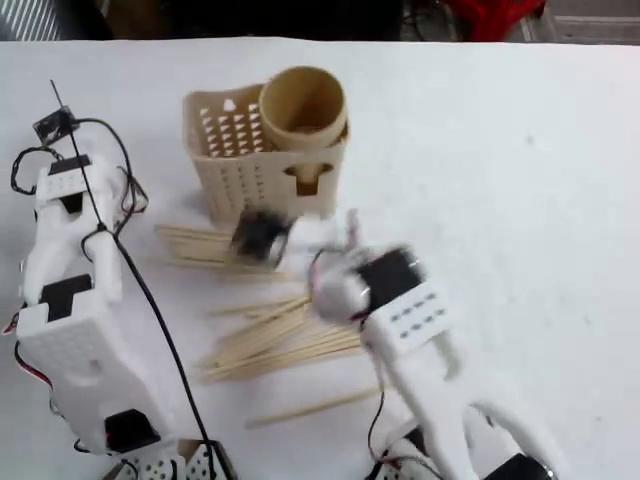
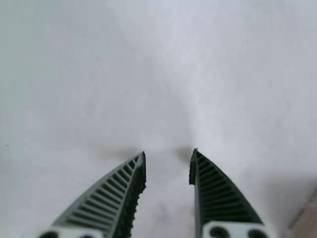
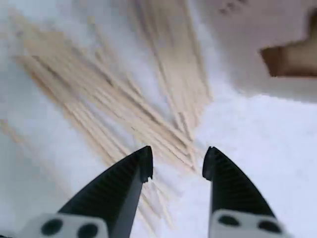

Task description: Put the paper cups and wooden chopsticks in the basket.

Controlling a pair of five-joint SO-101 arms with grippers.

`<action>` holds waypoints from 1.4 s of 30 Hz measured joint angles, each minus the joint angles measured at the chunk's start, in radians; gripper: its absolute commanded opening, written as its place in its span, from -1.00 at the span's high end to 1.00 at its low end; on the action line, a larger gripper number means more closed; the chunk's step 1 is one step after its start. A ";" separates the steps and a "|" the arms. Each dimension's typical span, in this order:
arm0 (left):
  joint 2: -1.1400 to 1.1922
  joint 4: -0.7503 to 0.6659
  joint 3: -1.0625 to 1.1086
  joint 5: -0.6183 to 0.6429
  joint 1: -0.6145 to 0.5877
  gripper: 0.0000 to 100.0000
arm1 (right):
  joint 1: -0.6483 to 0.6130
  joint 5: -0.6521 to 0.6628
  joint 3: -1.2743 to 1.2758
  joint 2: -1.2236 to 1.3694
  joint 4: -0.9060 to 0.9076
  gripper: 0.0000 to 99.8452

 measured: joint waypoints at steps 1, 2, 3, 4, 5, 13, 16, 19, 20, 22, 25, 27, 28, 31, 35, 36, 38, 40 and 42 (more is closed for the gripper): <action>0.000 0.000 0.000 -0.003 0.000 0.68 | -0.048 0.018 0.058 0.000 -0.032 0.65; 0.000 0.000 0.000 -0.011 0.000 0.68 | -0.089 0.034 0.106 0.000 -0.069 0.65; 0.000 0.000 0.000 -0.017 0.000 0.68 | -0.123 0.054 0.157 0.000 -0.110 0.65; 0.000 0.000 0.000 -0.020 0.000 0.68 | -0.146 0.077 0.199 0.000 -0.152 0.65; 0.000 0.000 0.000 -0.020 0.000 0.68 | -0.158 0.103 0.236 0.000 -0.187 0.65; 0.000 0.000 0.000 -0.029 0.000 0.68 | -0.173 0.247 0.390 0.000 -0.390 0.65; 0.000 0.000 0.000 -0.029 0.000 0.68 | -0.170 0.258 0.394 0.002 -0.416 0.65; 0.000 0.000 0.000 -0.029 0.000 0.68 | -0.173 0.261 0.394 0.060 -0.473 0.65; 0.000 0.000 0.000 -0.029 0.000 0.68 | -0.173 0.261 0.394 0.098 -0.494 0.65; 0.000 0.000 0.000 -0.029 0.000 0.68 | -0.172 0.261 0.391 0.184 -0.529 0.65; 0.000 0.000 0.000 -0.029 0.000 0.68 | -0.152 0.259 0.348 0.293 -0.546 0.65; 0.000 0.000 0.000 -0.029 0.000 0.68 | -0.132 0.241 0.313 0.328 -0.549 0.66; 0.000 0.000 0.000 -0.029 0.000 0.68 | -0.124 0.233 0.301 0.341 -0.552 0.69; 0.000 0.000 0.000 -0.029 0.000 0.68 | -0.120 0.221 0.288 0.353 -0.552 0.77; 0.000 0.000 0.000 -0.029 0.005 0.68 | -0.117 0.221 0.279 0.356 -0.552 0.81; 0.000 0.000 0.000 -0.029 0.005 0.68 | -0.115 0.221 0.279 0.356 -0.552 0.82; 0.000 0.000 0.000 -0.029 0.005 0.68 | -0.114 0.221 0.279 0.356 -0.552 0.83; 0.000 0.000 0.000 -0.029 0.005 0.68 | -0.114 0.221 0.279 0.356 -0.546 0.84; 0.000 0.000 0.000 -0.029 0.005 0.68 | -0.114 0.209 0.279 0.356 -0.537 0.86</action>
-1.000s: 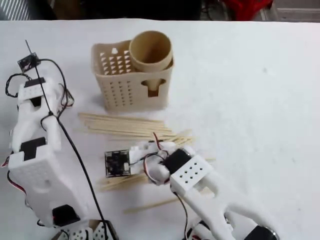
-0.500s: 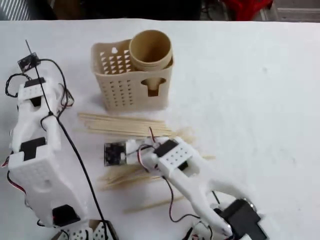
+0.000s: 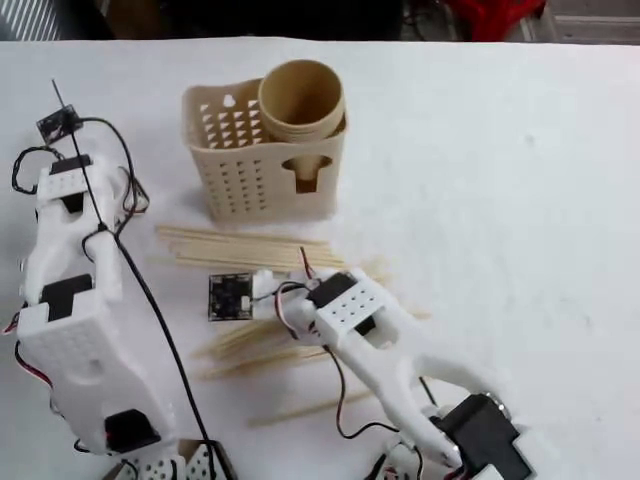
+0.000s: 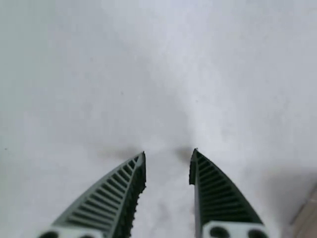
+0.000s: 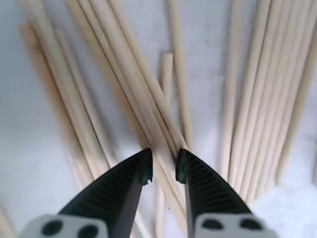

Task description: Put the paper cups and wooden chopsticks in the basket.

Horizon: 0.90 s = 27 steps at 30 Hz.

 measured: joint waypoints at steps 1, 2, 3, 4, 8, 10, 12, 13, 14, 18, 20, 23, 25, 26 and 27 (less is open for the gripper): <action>0.000 0.000 0.000 0.000 0.000 0.68 | 0.000 -0.017 -0.003 0.000 0.003 0.87; 0.000 0.000 0.000 0.000 0.000 0.68 | 0.000 -0.035 -0.003 0.000 0.003 0.88; 0.000 0.000 0.000 0.000 0.000 0.68 | 0.000 -0.049 -0.005 0.000 0.005 0.89; 0.000 0.000 0.000 0.000 0.000 0.68 | 0.000 -0.058 -0.011 0.000 0.014 0.90; 0.000 0.000 0.000 0.000 0.000 0.68 | 0.029 -0.086 -0.054 0.002 0.078 0.96; 0.000 0.000 0.000 0.000 0.000 0.68 | 0.057 -0.135 -0.087 0.003 0.107 0.96; 0.000 0.000 0.000 0.000 0.000 0.68 | 0.080 -0.181 -0.112 0.003 0.120 0.96; 0.000 0.000 0.000 0.000 0.000 0.68 | 0.089 -0.190 -0.115 0.003 0.121 0.96; 0.000 0.000 0.000 0.000 0.000 0.68 | 0.094 -0.195 -0.115 0.003 0.121 0.96; 0.000 0.000 0.000 0.000 0.000 0.68 | 0.089 -0.198 -0.117 0.003 0.141 0.95; 0.000 0.000 0.000 0.000 0.000 0.68 | 0.094 -0.206 -0.118 0.005 0.143 0.89; 0.000 0.000 0.000 0.000 0.000 0.68 | 0.091 -0.219 -0.138 0.006 0.143 0.68; 0.000 0.000 0.000 0.000 0.000 0.68 | 0.081 -0.273 -0.152 0.006 0.138 0.60; 0.000 0.000 0.000 0.000 0.000 0.68 | 0.077 -0.316 -0.163 0.011 0.133 0.59; 0.000 0.000 0.000 0.000 0.000 0.68 | 0.074 -0.362 -0.183 0.021 0.132 0.60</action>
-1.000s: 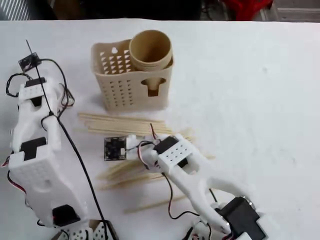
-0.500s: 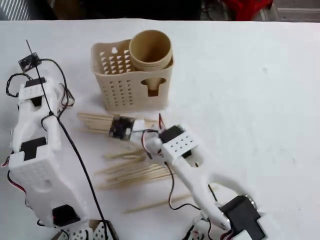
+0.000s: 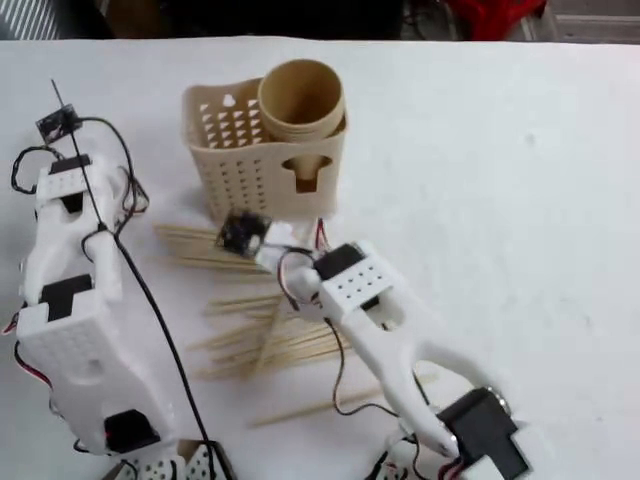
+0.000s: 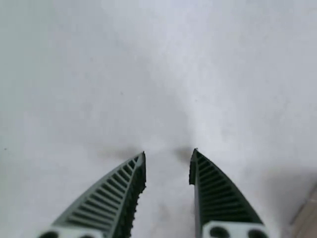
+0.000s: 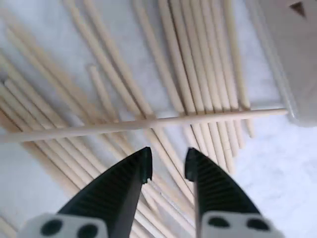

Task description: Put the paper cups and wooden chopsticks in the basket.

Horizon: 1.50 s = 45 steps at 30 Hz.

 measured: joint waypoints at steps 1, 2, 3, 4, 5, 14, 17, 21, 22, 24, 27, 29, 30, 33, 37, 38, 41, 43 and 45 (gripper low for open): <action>0.000 0.000 0.000 0.000 0.000 0.68 | -0.005 -0.046 -0.021 0.014 -0.002 0.62; 0.000 0.000 0.000 0.000 0.000 0.68 | -0.005 -0.095 -0.044 0.031 -0.002 0.66; 0.000 0.000 0.000 0.000 0.000 0.68 | -0.006 -0.147 -0.071 0.049 -0.002 0.69; 0.000 0.000 0.000 0.000 0.000 0.68 | -0.006 -0.210 -0.095 0.069 -0.002 0.70; 0.000 0.000 0.000 0.000 0.000 0.68 | -0.009 -0.276 -0.120 0.092 -0.002 0.70; 0.000 0.000 0.000 0.000 0.000 0.68 | -0.028 -0.764 -0.345 0.404 -0.005 0.53; 0.000 0.000 0.000 0.000 0.000 0.68 | -0.028 -0.845 -0.414 0.443 -0.005 0.59; 0.000 0.000 0.000 0.000 0.000 0.68 | -0.029 -0.913 -0.430 0.436 -0.005 0.65; 0.000 0.000 0.000 0.000 0.000 0.68 | -0.034 -0.918 -0.430 0.425 -0.005 0.65; 0.000 0.000 0.000 0.000 0.000 0.68 | -0.055 -0.921 -0.405 0.390 -0.008 0.65; 0.000 0.000 0.000 0.000 0.000 0.68 | -0.104 -0.921 -0.348 0.345 -0.012 0.65; 0.000 0.000 0.000 0.000 0.000 0.68 | -0.120 -0.921 -0.305 0.324 -0.014 0.65; 0.000 0.000 0.000 0.000 0.000 0.68 | -0.120 -0.919 -0.285 0.316 -0.014 0.65; 0.000 0.000 0.000 0.000 0.000 0.68 | -0.118 -0.919 -0.232 0.287 -0.014 0.65; 0.000 0.000 0.000 0.000 0.000 0.68 | -0.143 -0.841 -0.186 0.233 -0.015 0.65; 0.000 0.000 0.000 0.000 0.000 0.68 | -0.158 -0.801 -0.167 0.216 -0.021 0.65; 0.000 0.000 0.000 0.000 0.000 0.68 | -0.184 -0.655 -0.092 0.164 -0.081 0.65; 0.000 0.000 0.000 0.000 0.000 0.68 | -0.173 -0.563 -0.046 0.132 -0.153 0.65; 0.000 0.000 0.000 0.000 0.000 0.68 | -0.153 -0.563 -0.012 0.112 -0.229 0.65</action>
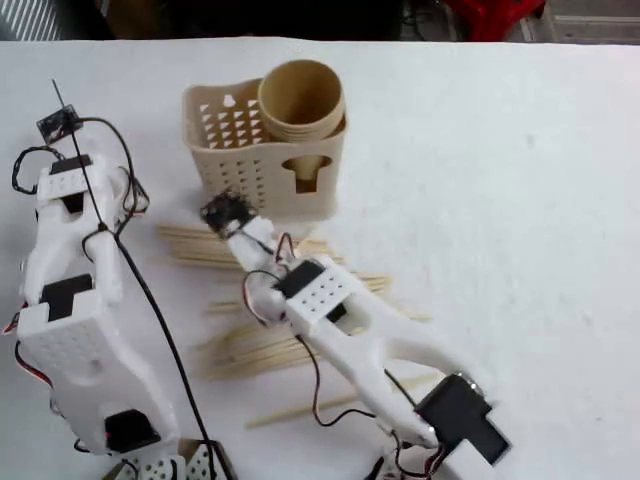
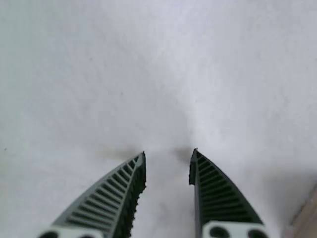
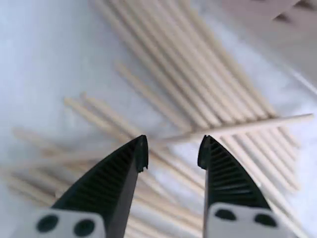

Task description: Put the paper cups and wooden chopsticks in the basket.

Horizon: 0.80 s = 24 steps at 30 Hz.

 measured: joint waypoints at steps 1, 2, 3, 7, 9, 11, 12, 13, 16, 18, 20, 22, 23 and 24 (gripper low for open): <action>0.000 0.000 0.000 0.000 0.000 0.68 | 0.005 -0.029 0.008 -0.005 -0.031 0.65; 0.000 0.000 0.000 0.000 0.000 0.68 | 0.006 -0.069 0.011 -0.005 -0.055 0.65; 0.000 0.000 0.000 0.000 0.000 0.68 | 0.006 -0.114 0.011 -0.005 -0.077 0.65; 0.000 0.000 0.000 0.000 0.000 0.68 | 0.003 -0.252 0.014 0.008 -0.135 0.65; 0.000 0.000 0.000 0.000 0.000 0.68 | 0.005 -0.287 0.014 0.038 -0.155 0.65; 0.000 0.000 0.000 0.000 0.000 0.68 | 0.005 -0.310 0.012 0.068 -0.163 0.65; 0.000 0.000 0.000 0.000 0.000 0.68 | 0.003 -0.322 0.008 0.081 -0.163 0.65; 0.000 0.000 0.000 0.000 0.000 0.68 | 0.003 -0.339 -0.003 0.098 -0.160 0.65; 0.000 0.000 0.000 0.000 0.000 0.68 | 0.005 -0.393 -0.052 0.140 -0.112 0.65; 0.000 0.000 0.000 0.000 0.000 0.68 | 0.009 -0.419 -0.086 0.161 -0.068 0.65; 0.000 0.000 0.000 0.000 0.000 0.68 | 0.008 -0.431 -0.106 0.169 -0.035 0.65; 0.000 0.000 0.000 0.000 0.000 0.68 | 0.006 -0.436 -0.114 0.169 -0.014 0.65; 0.000 0.000 0.000 0.000 0.000 0.68 | 0.006 -0.436 -0.115 0.169 -0.006 0.65; 0.000 0.000 0.000 0.000 0.000 0.68 | 0.009 -0.436 -0.115 0.161 0.000 0.65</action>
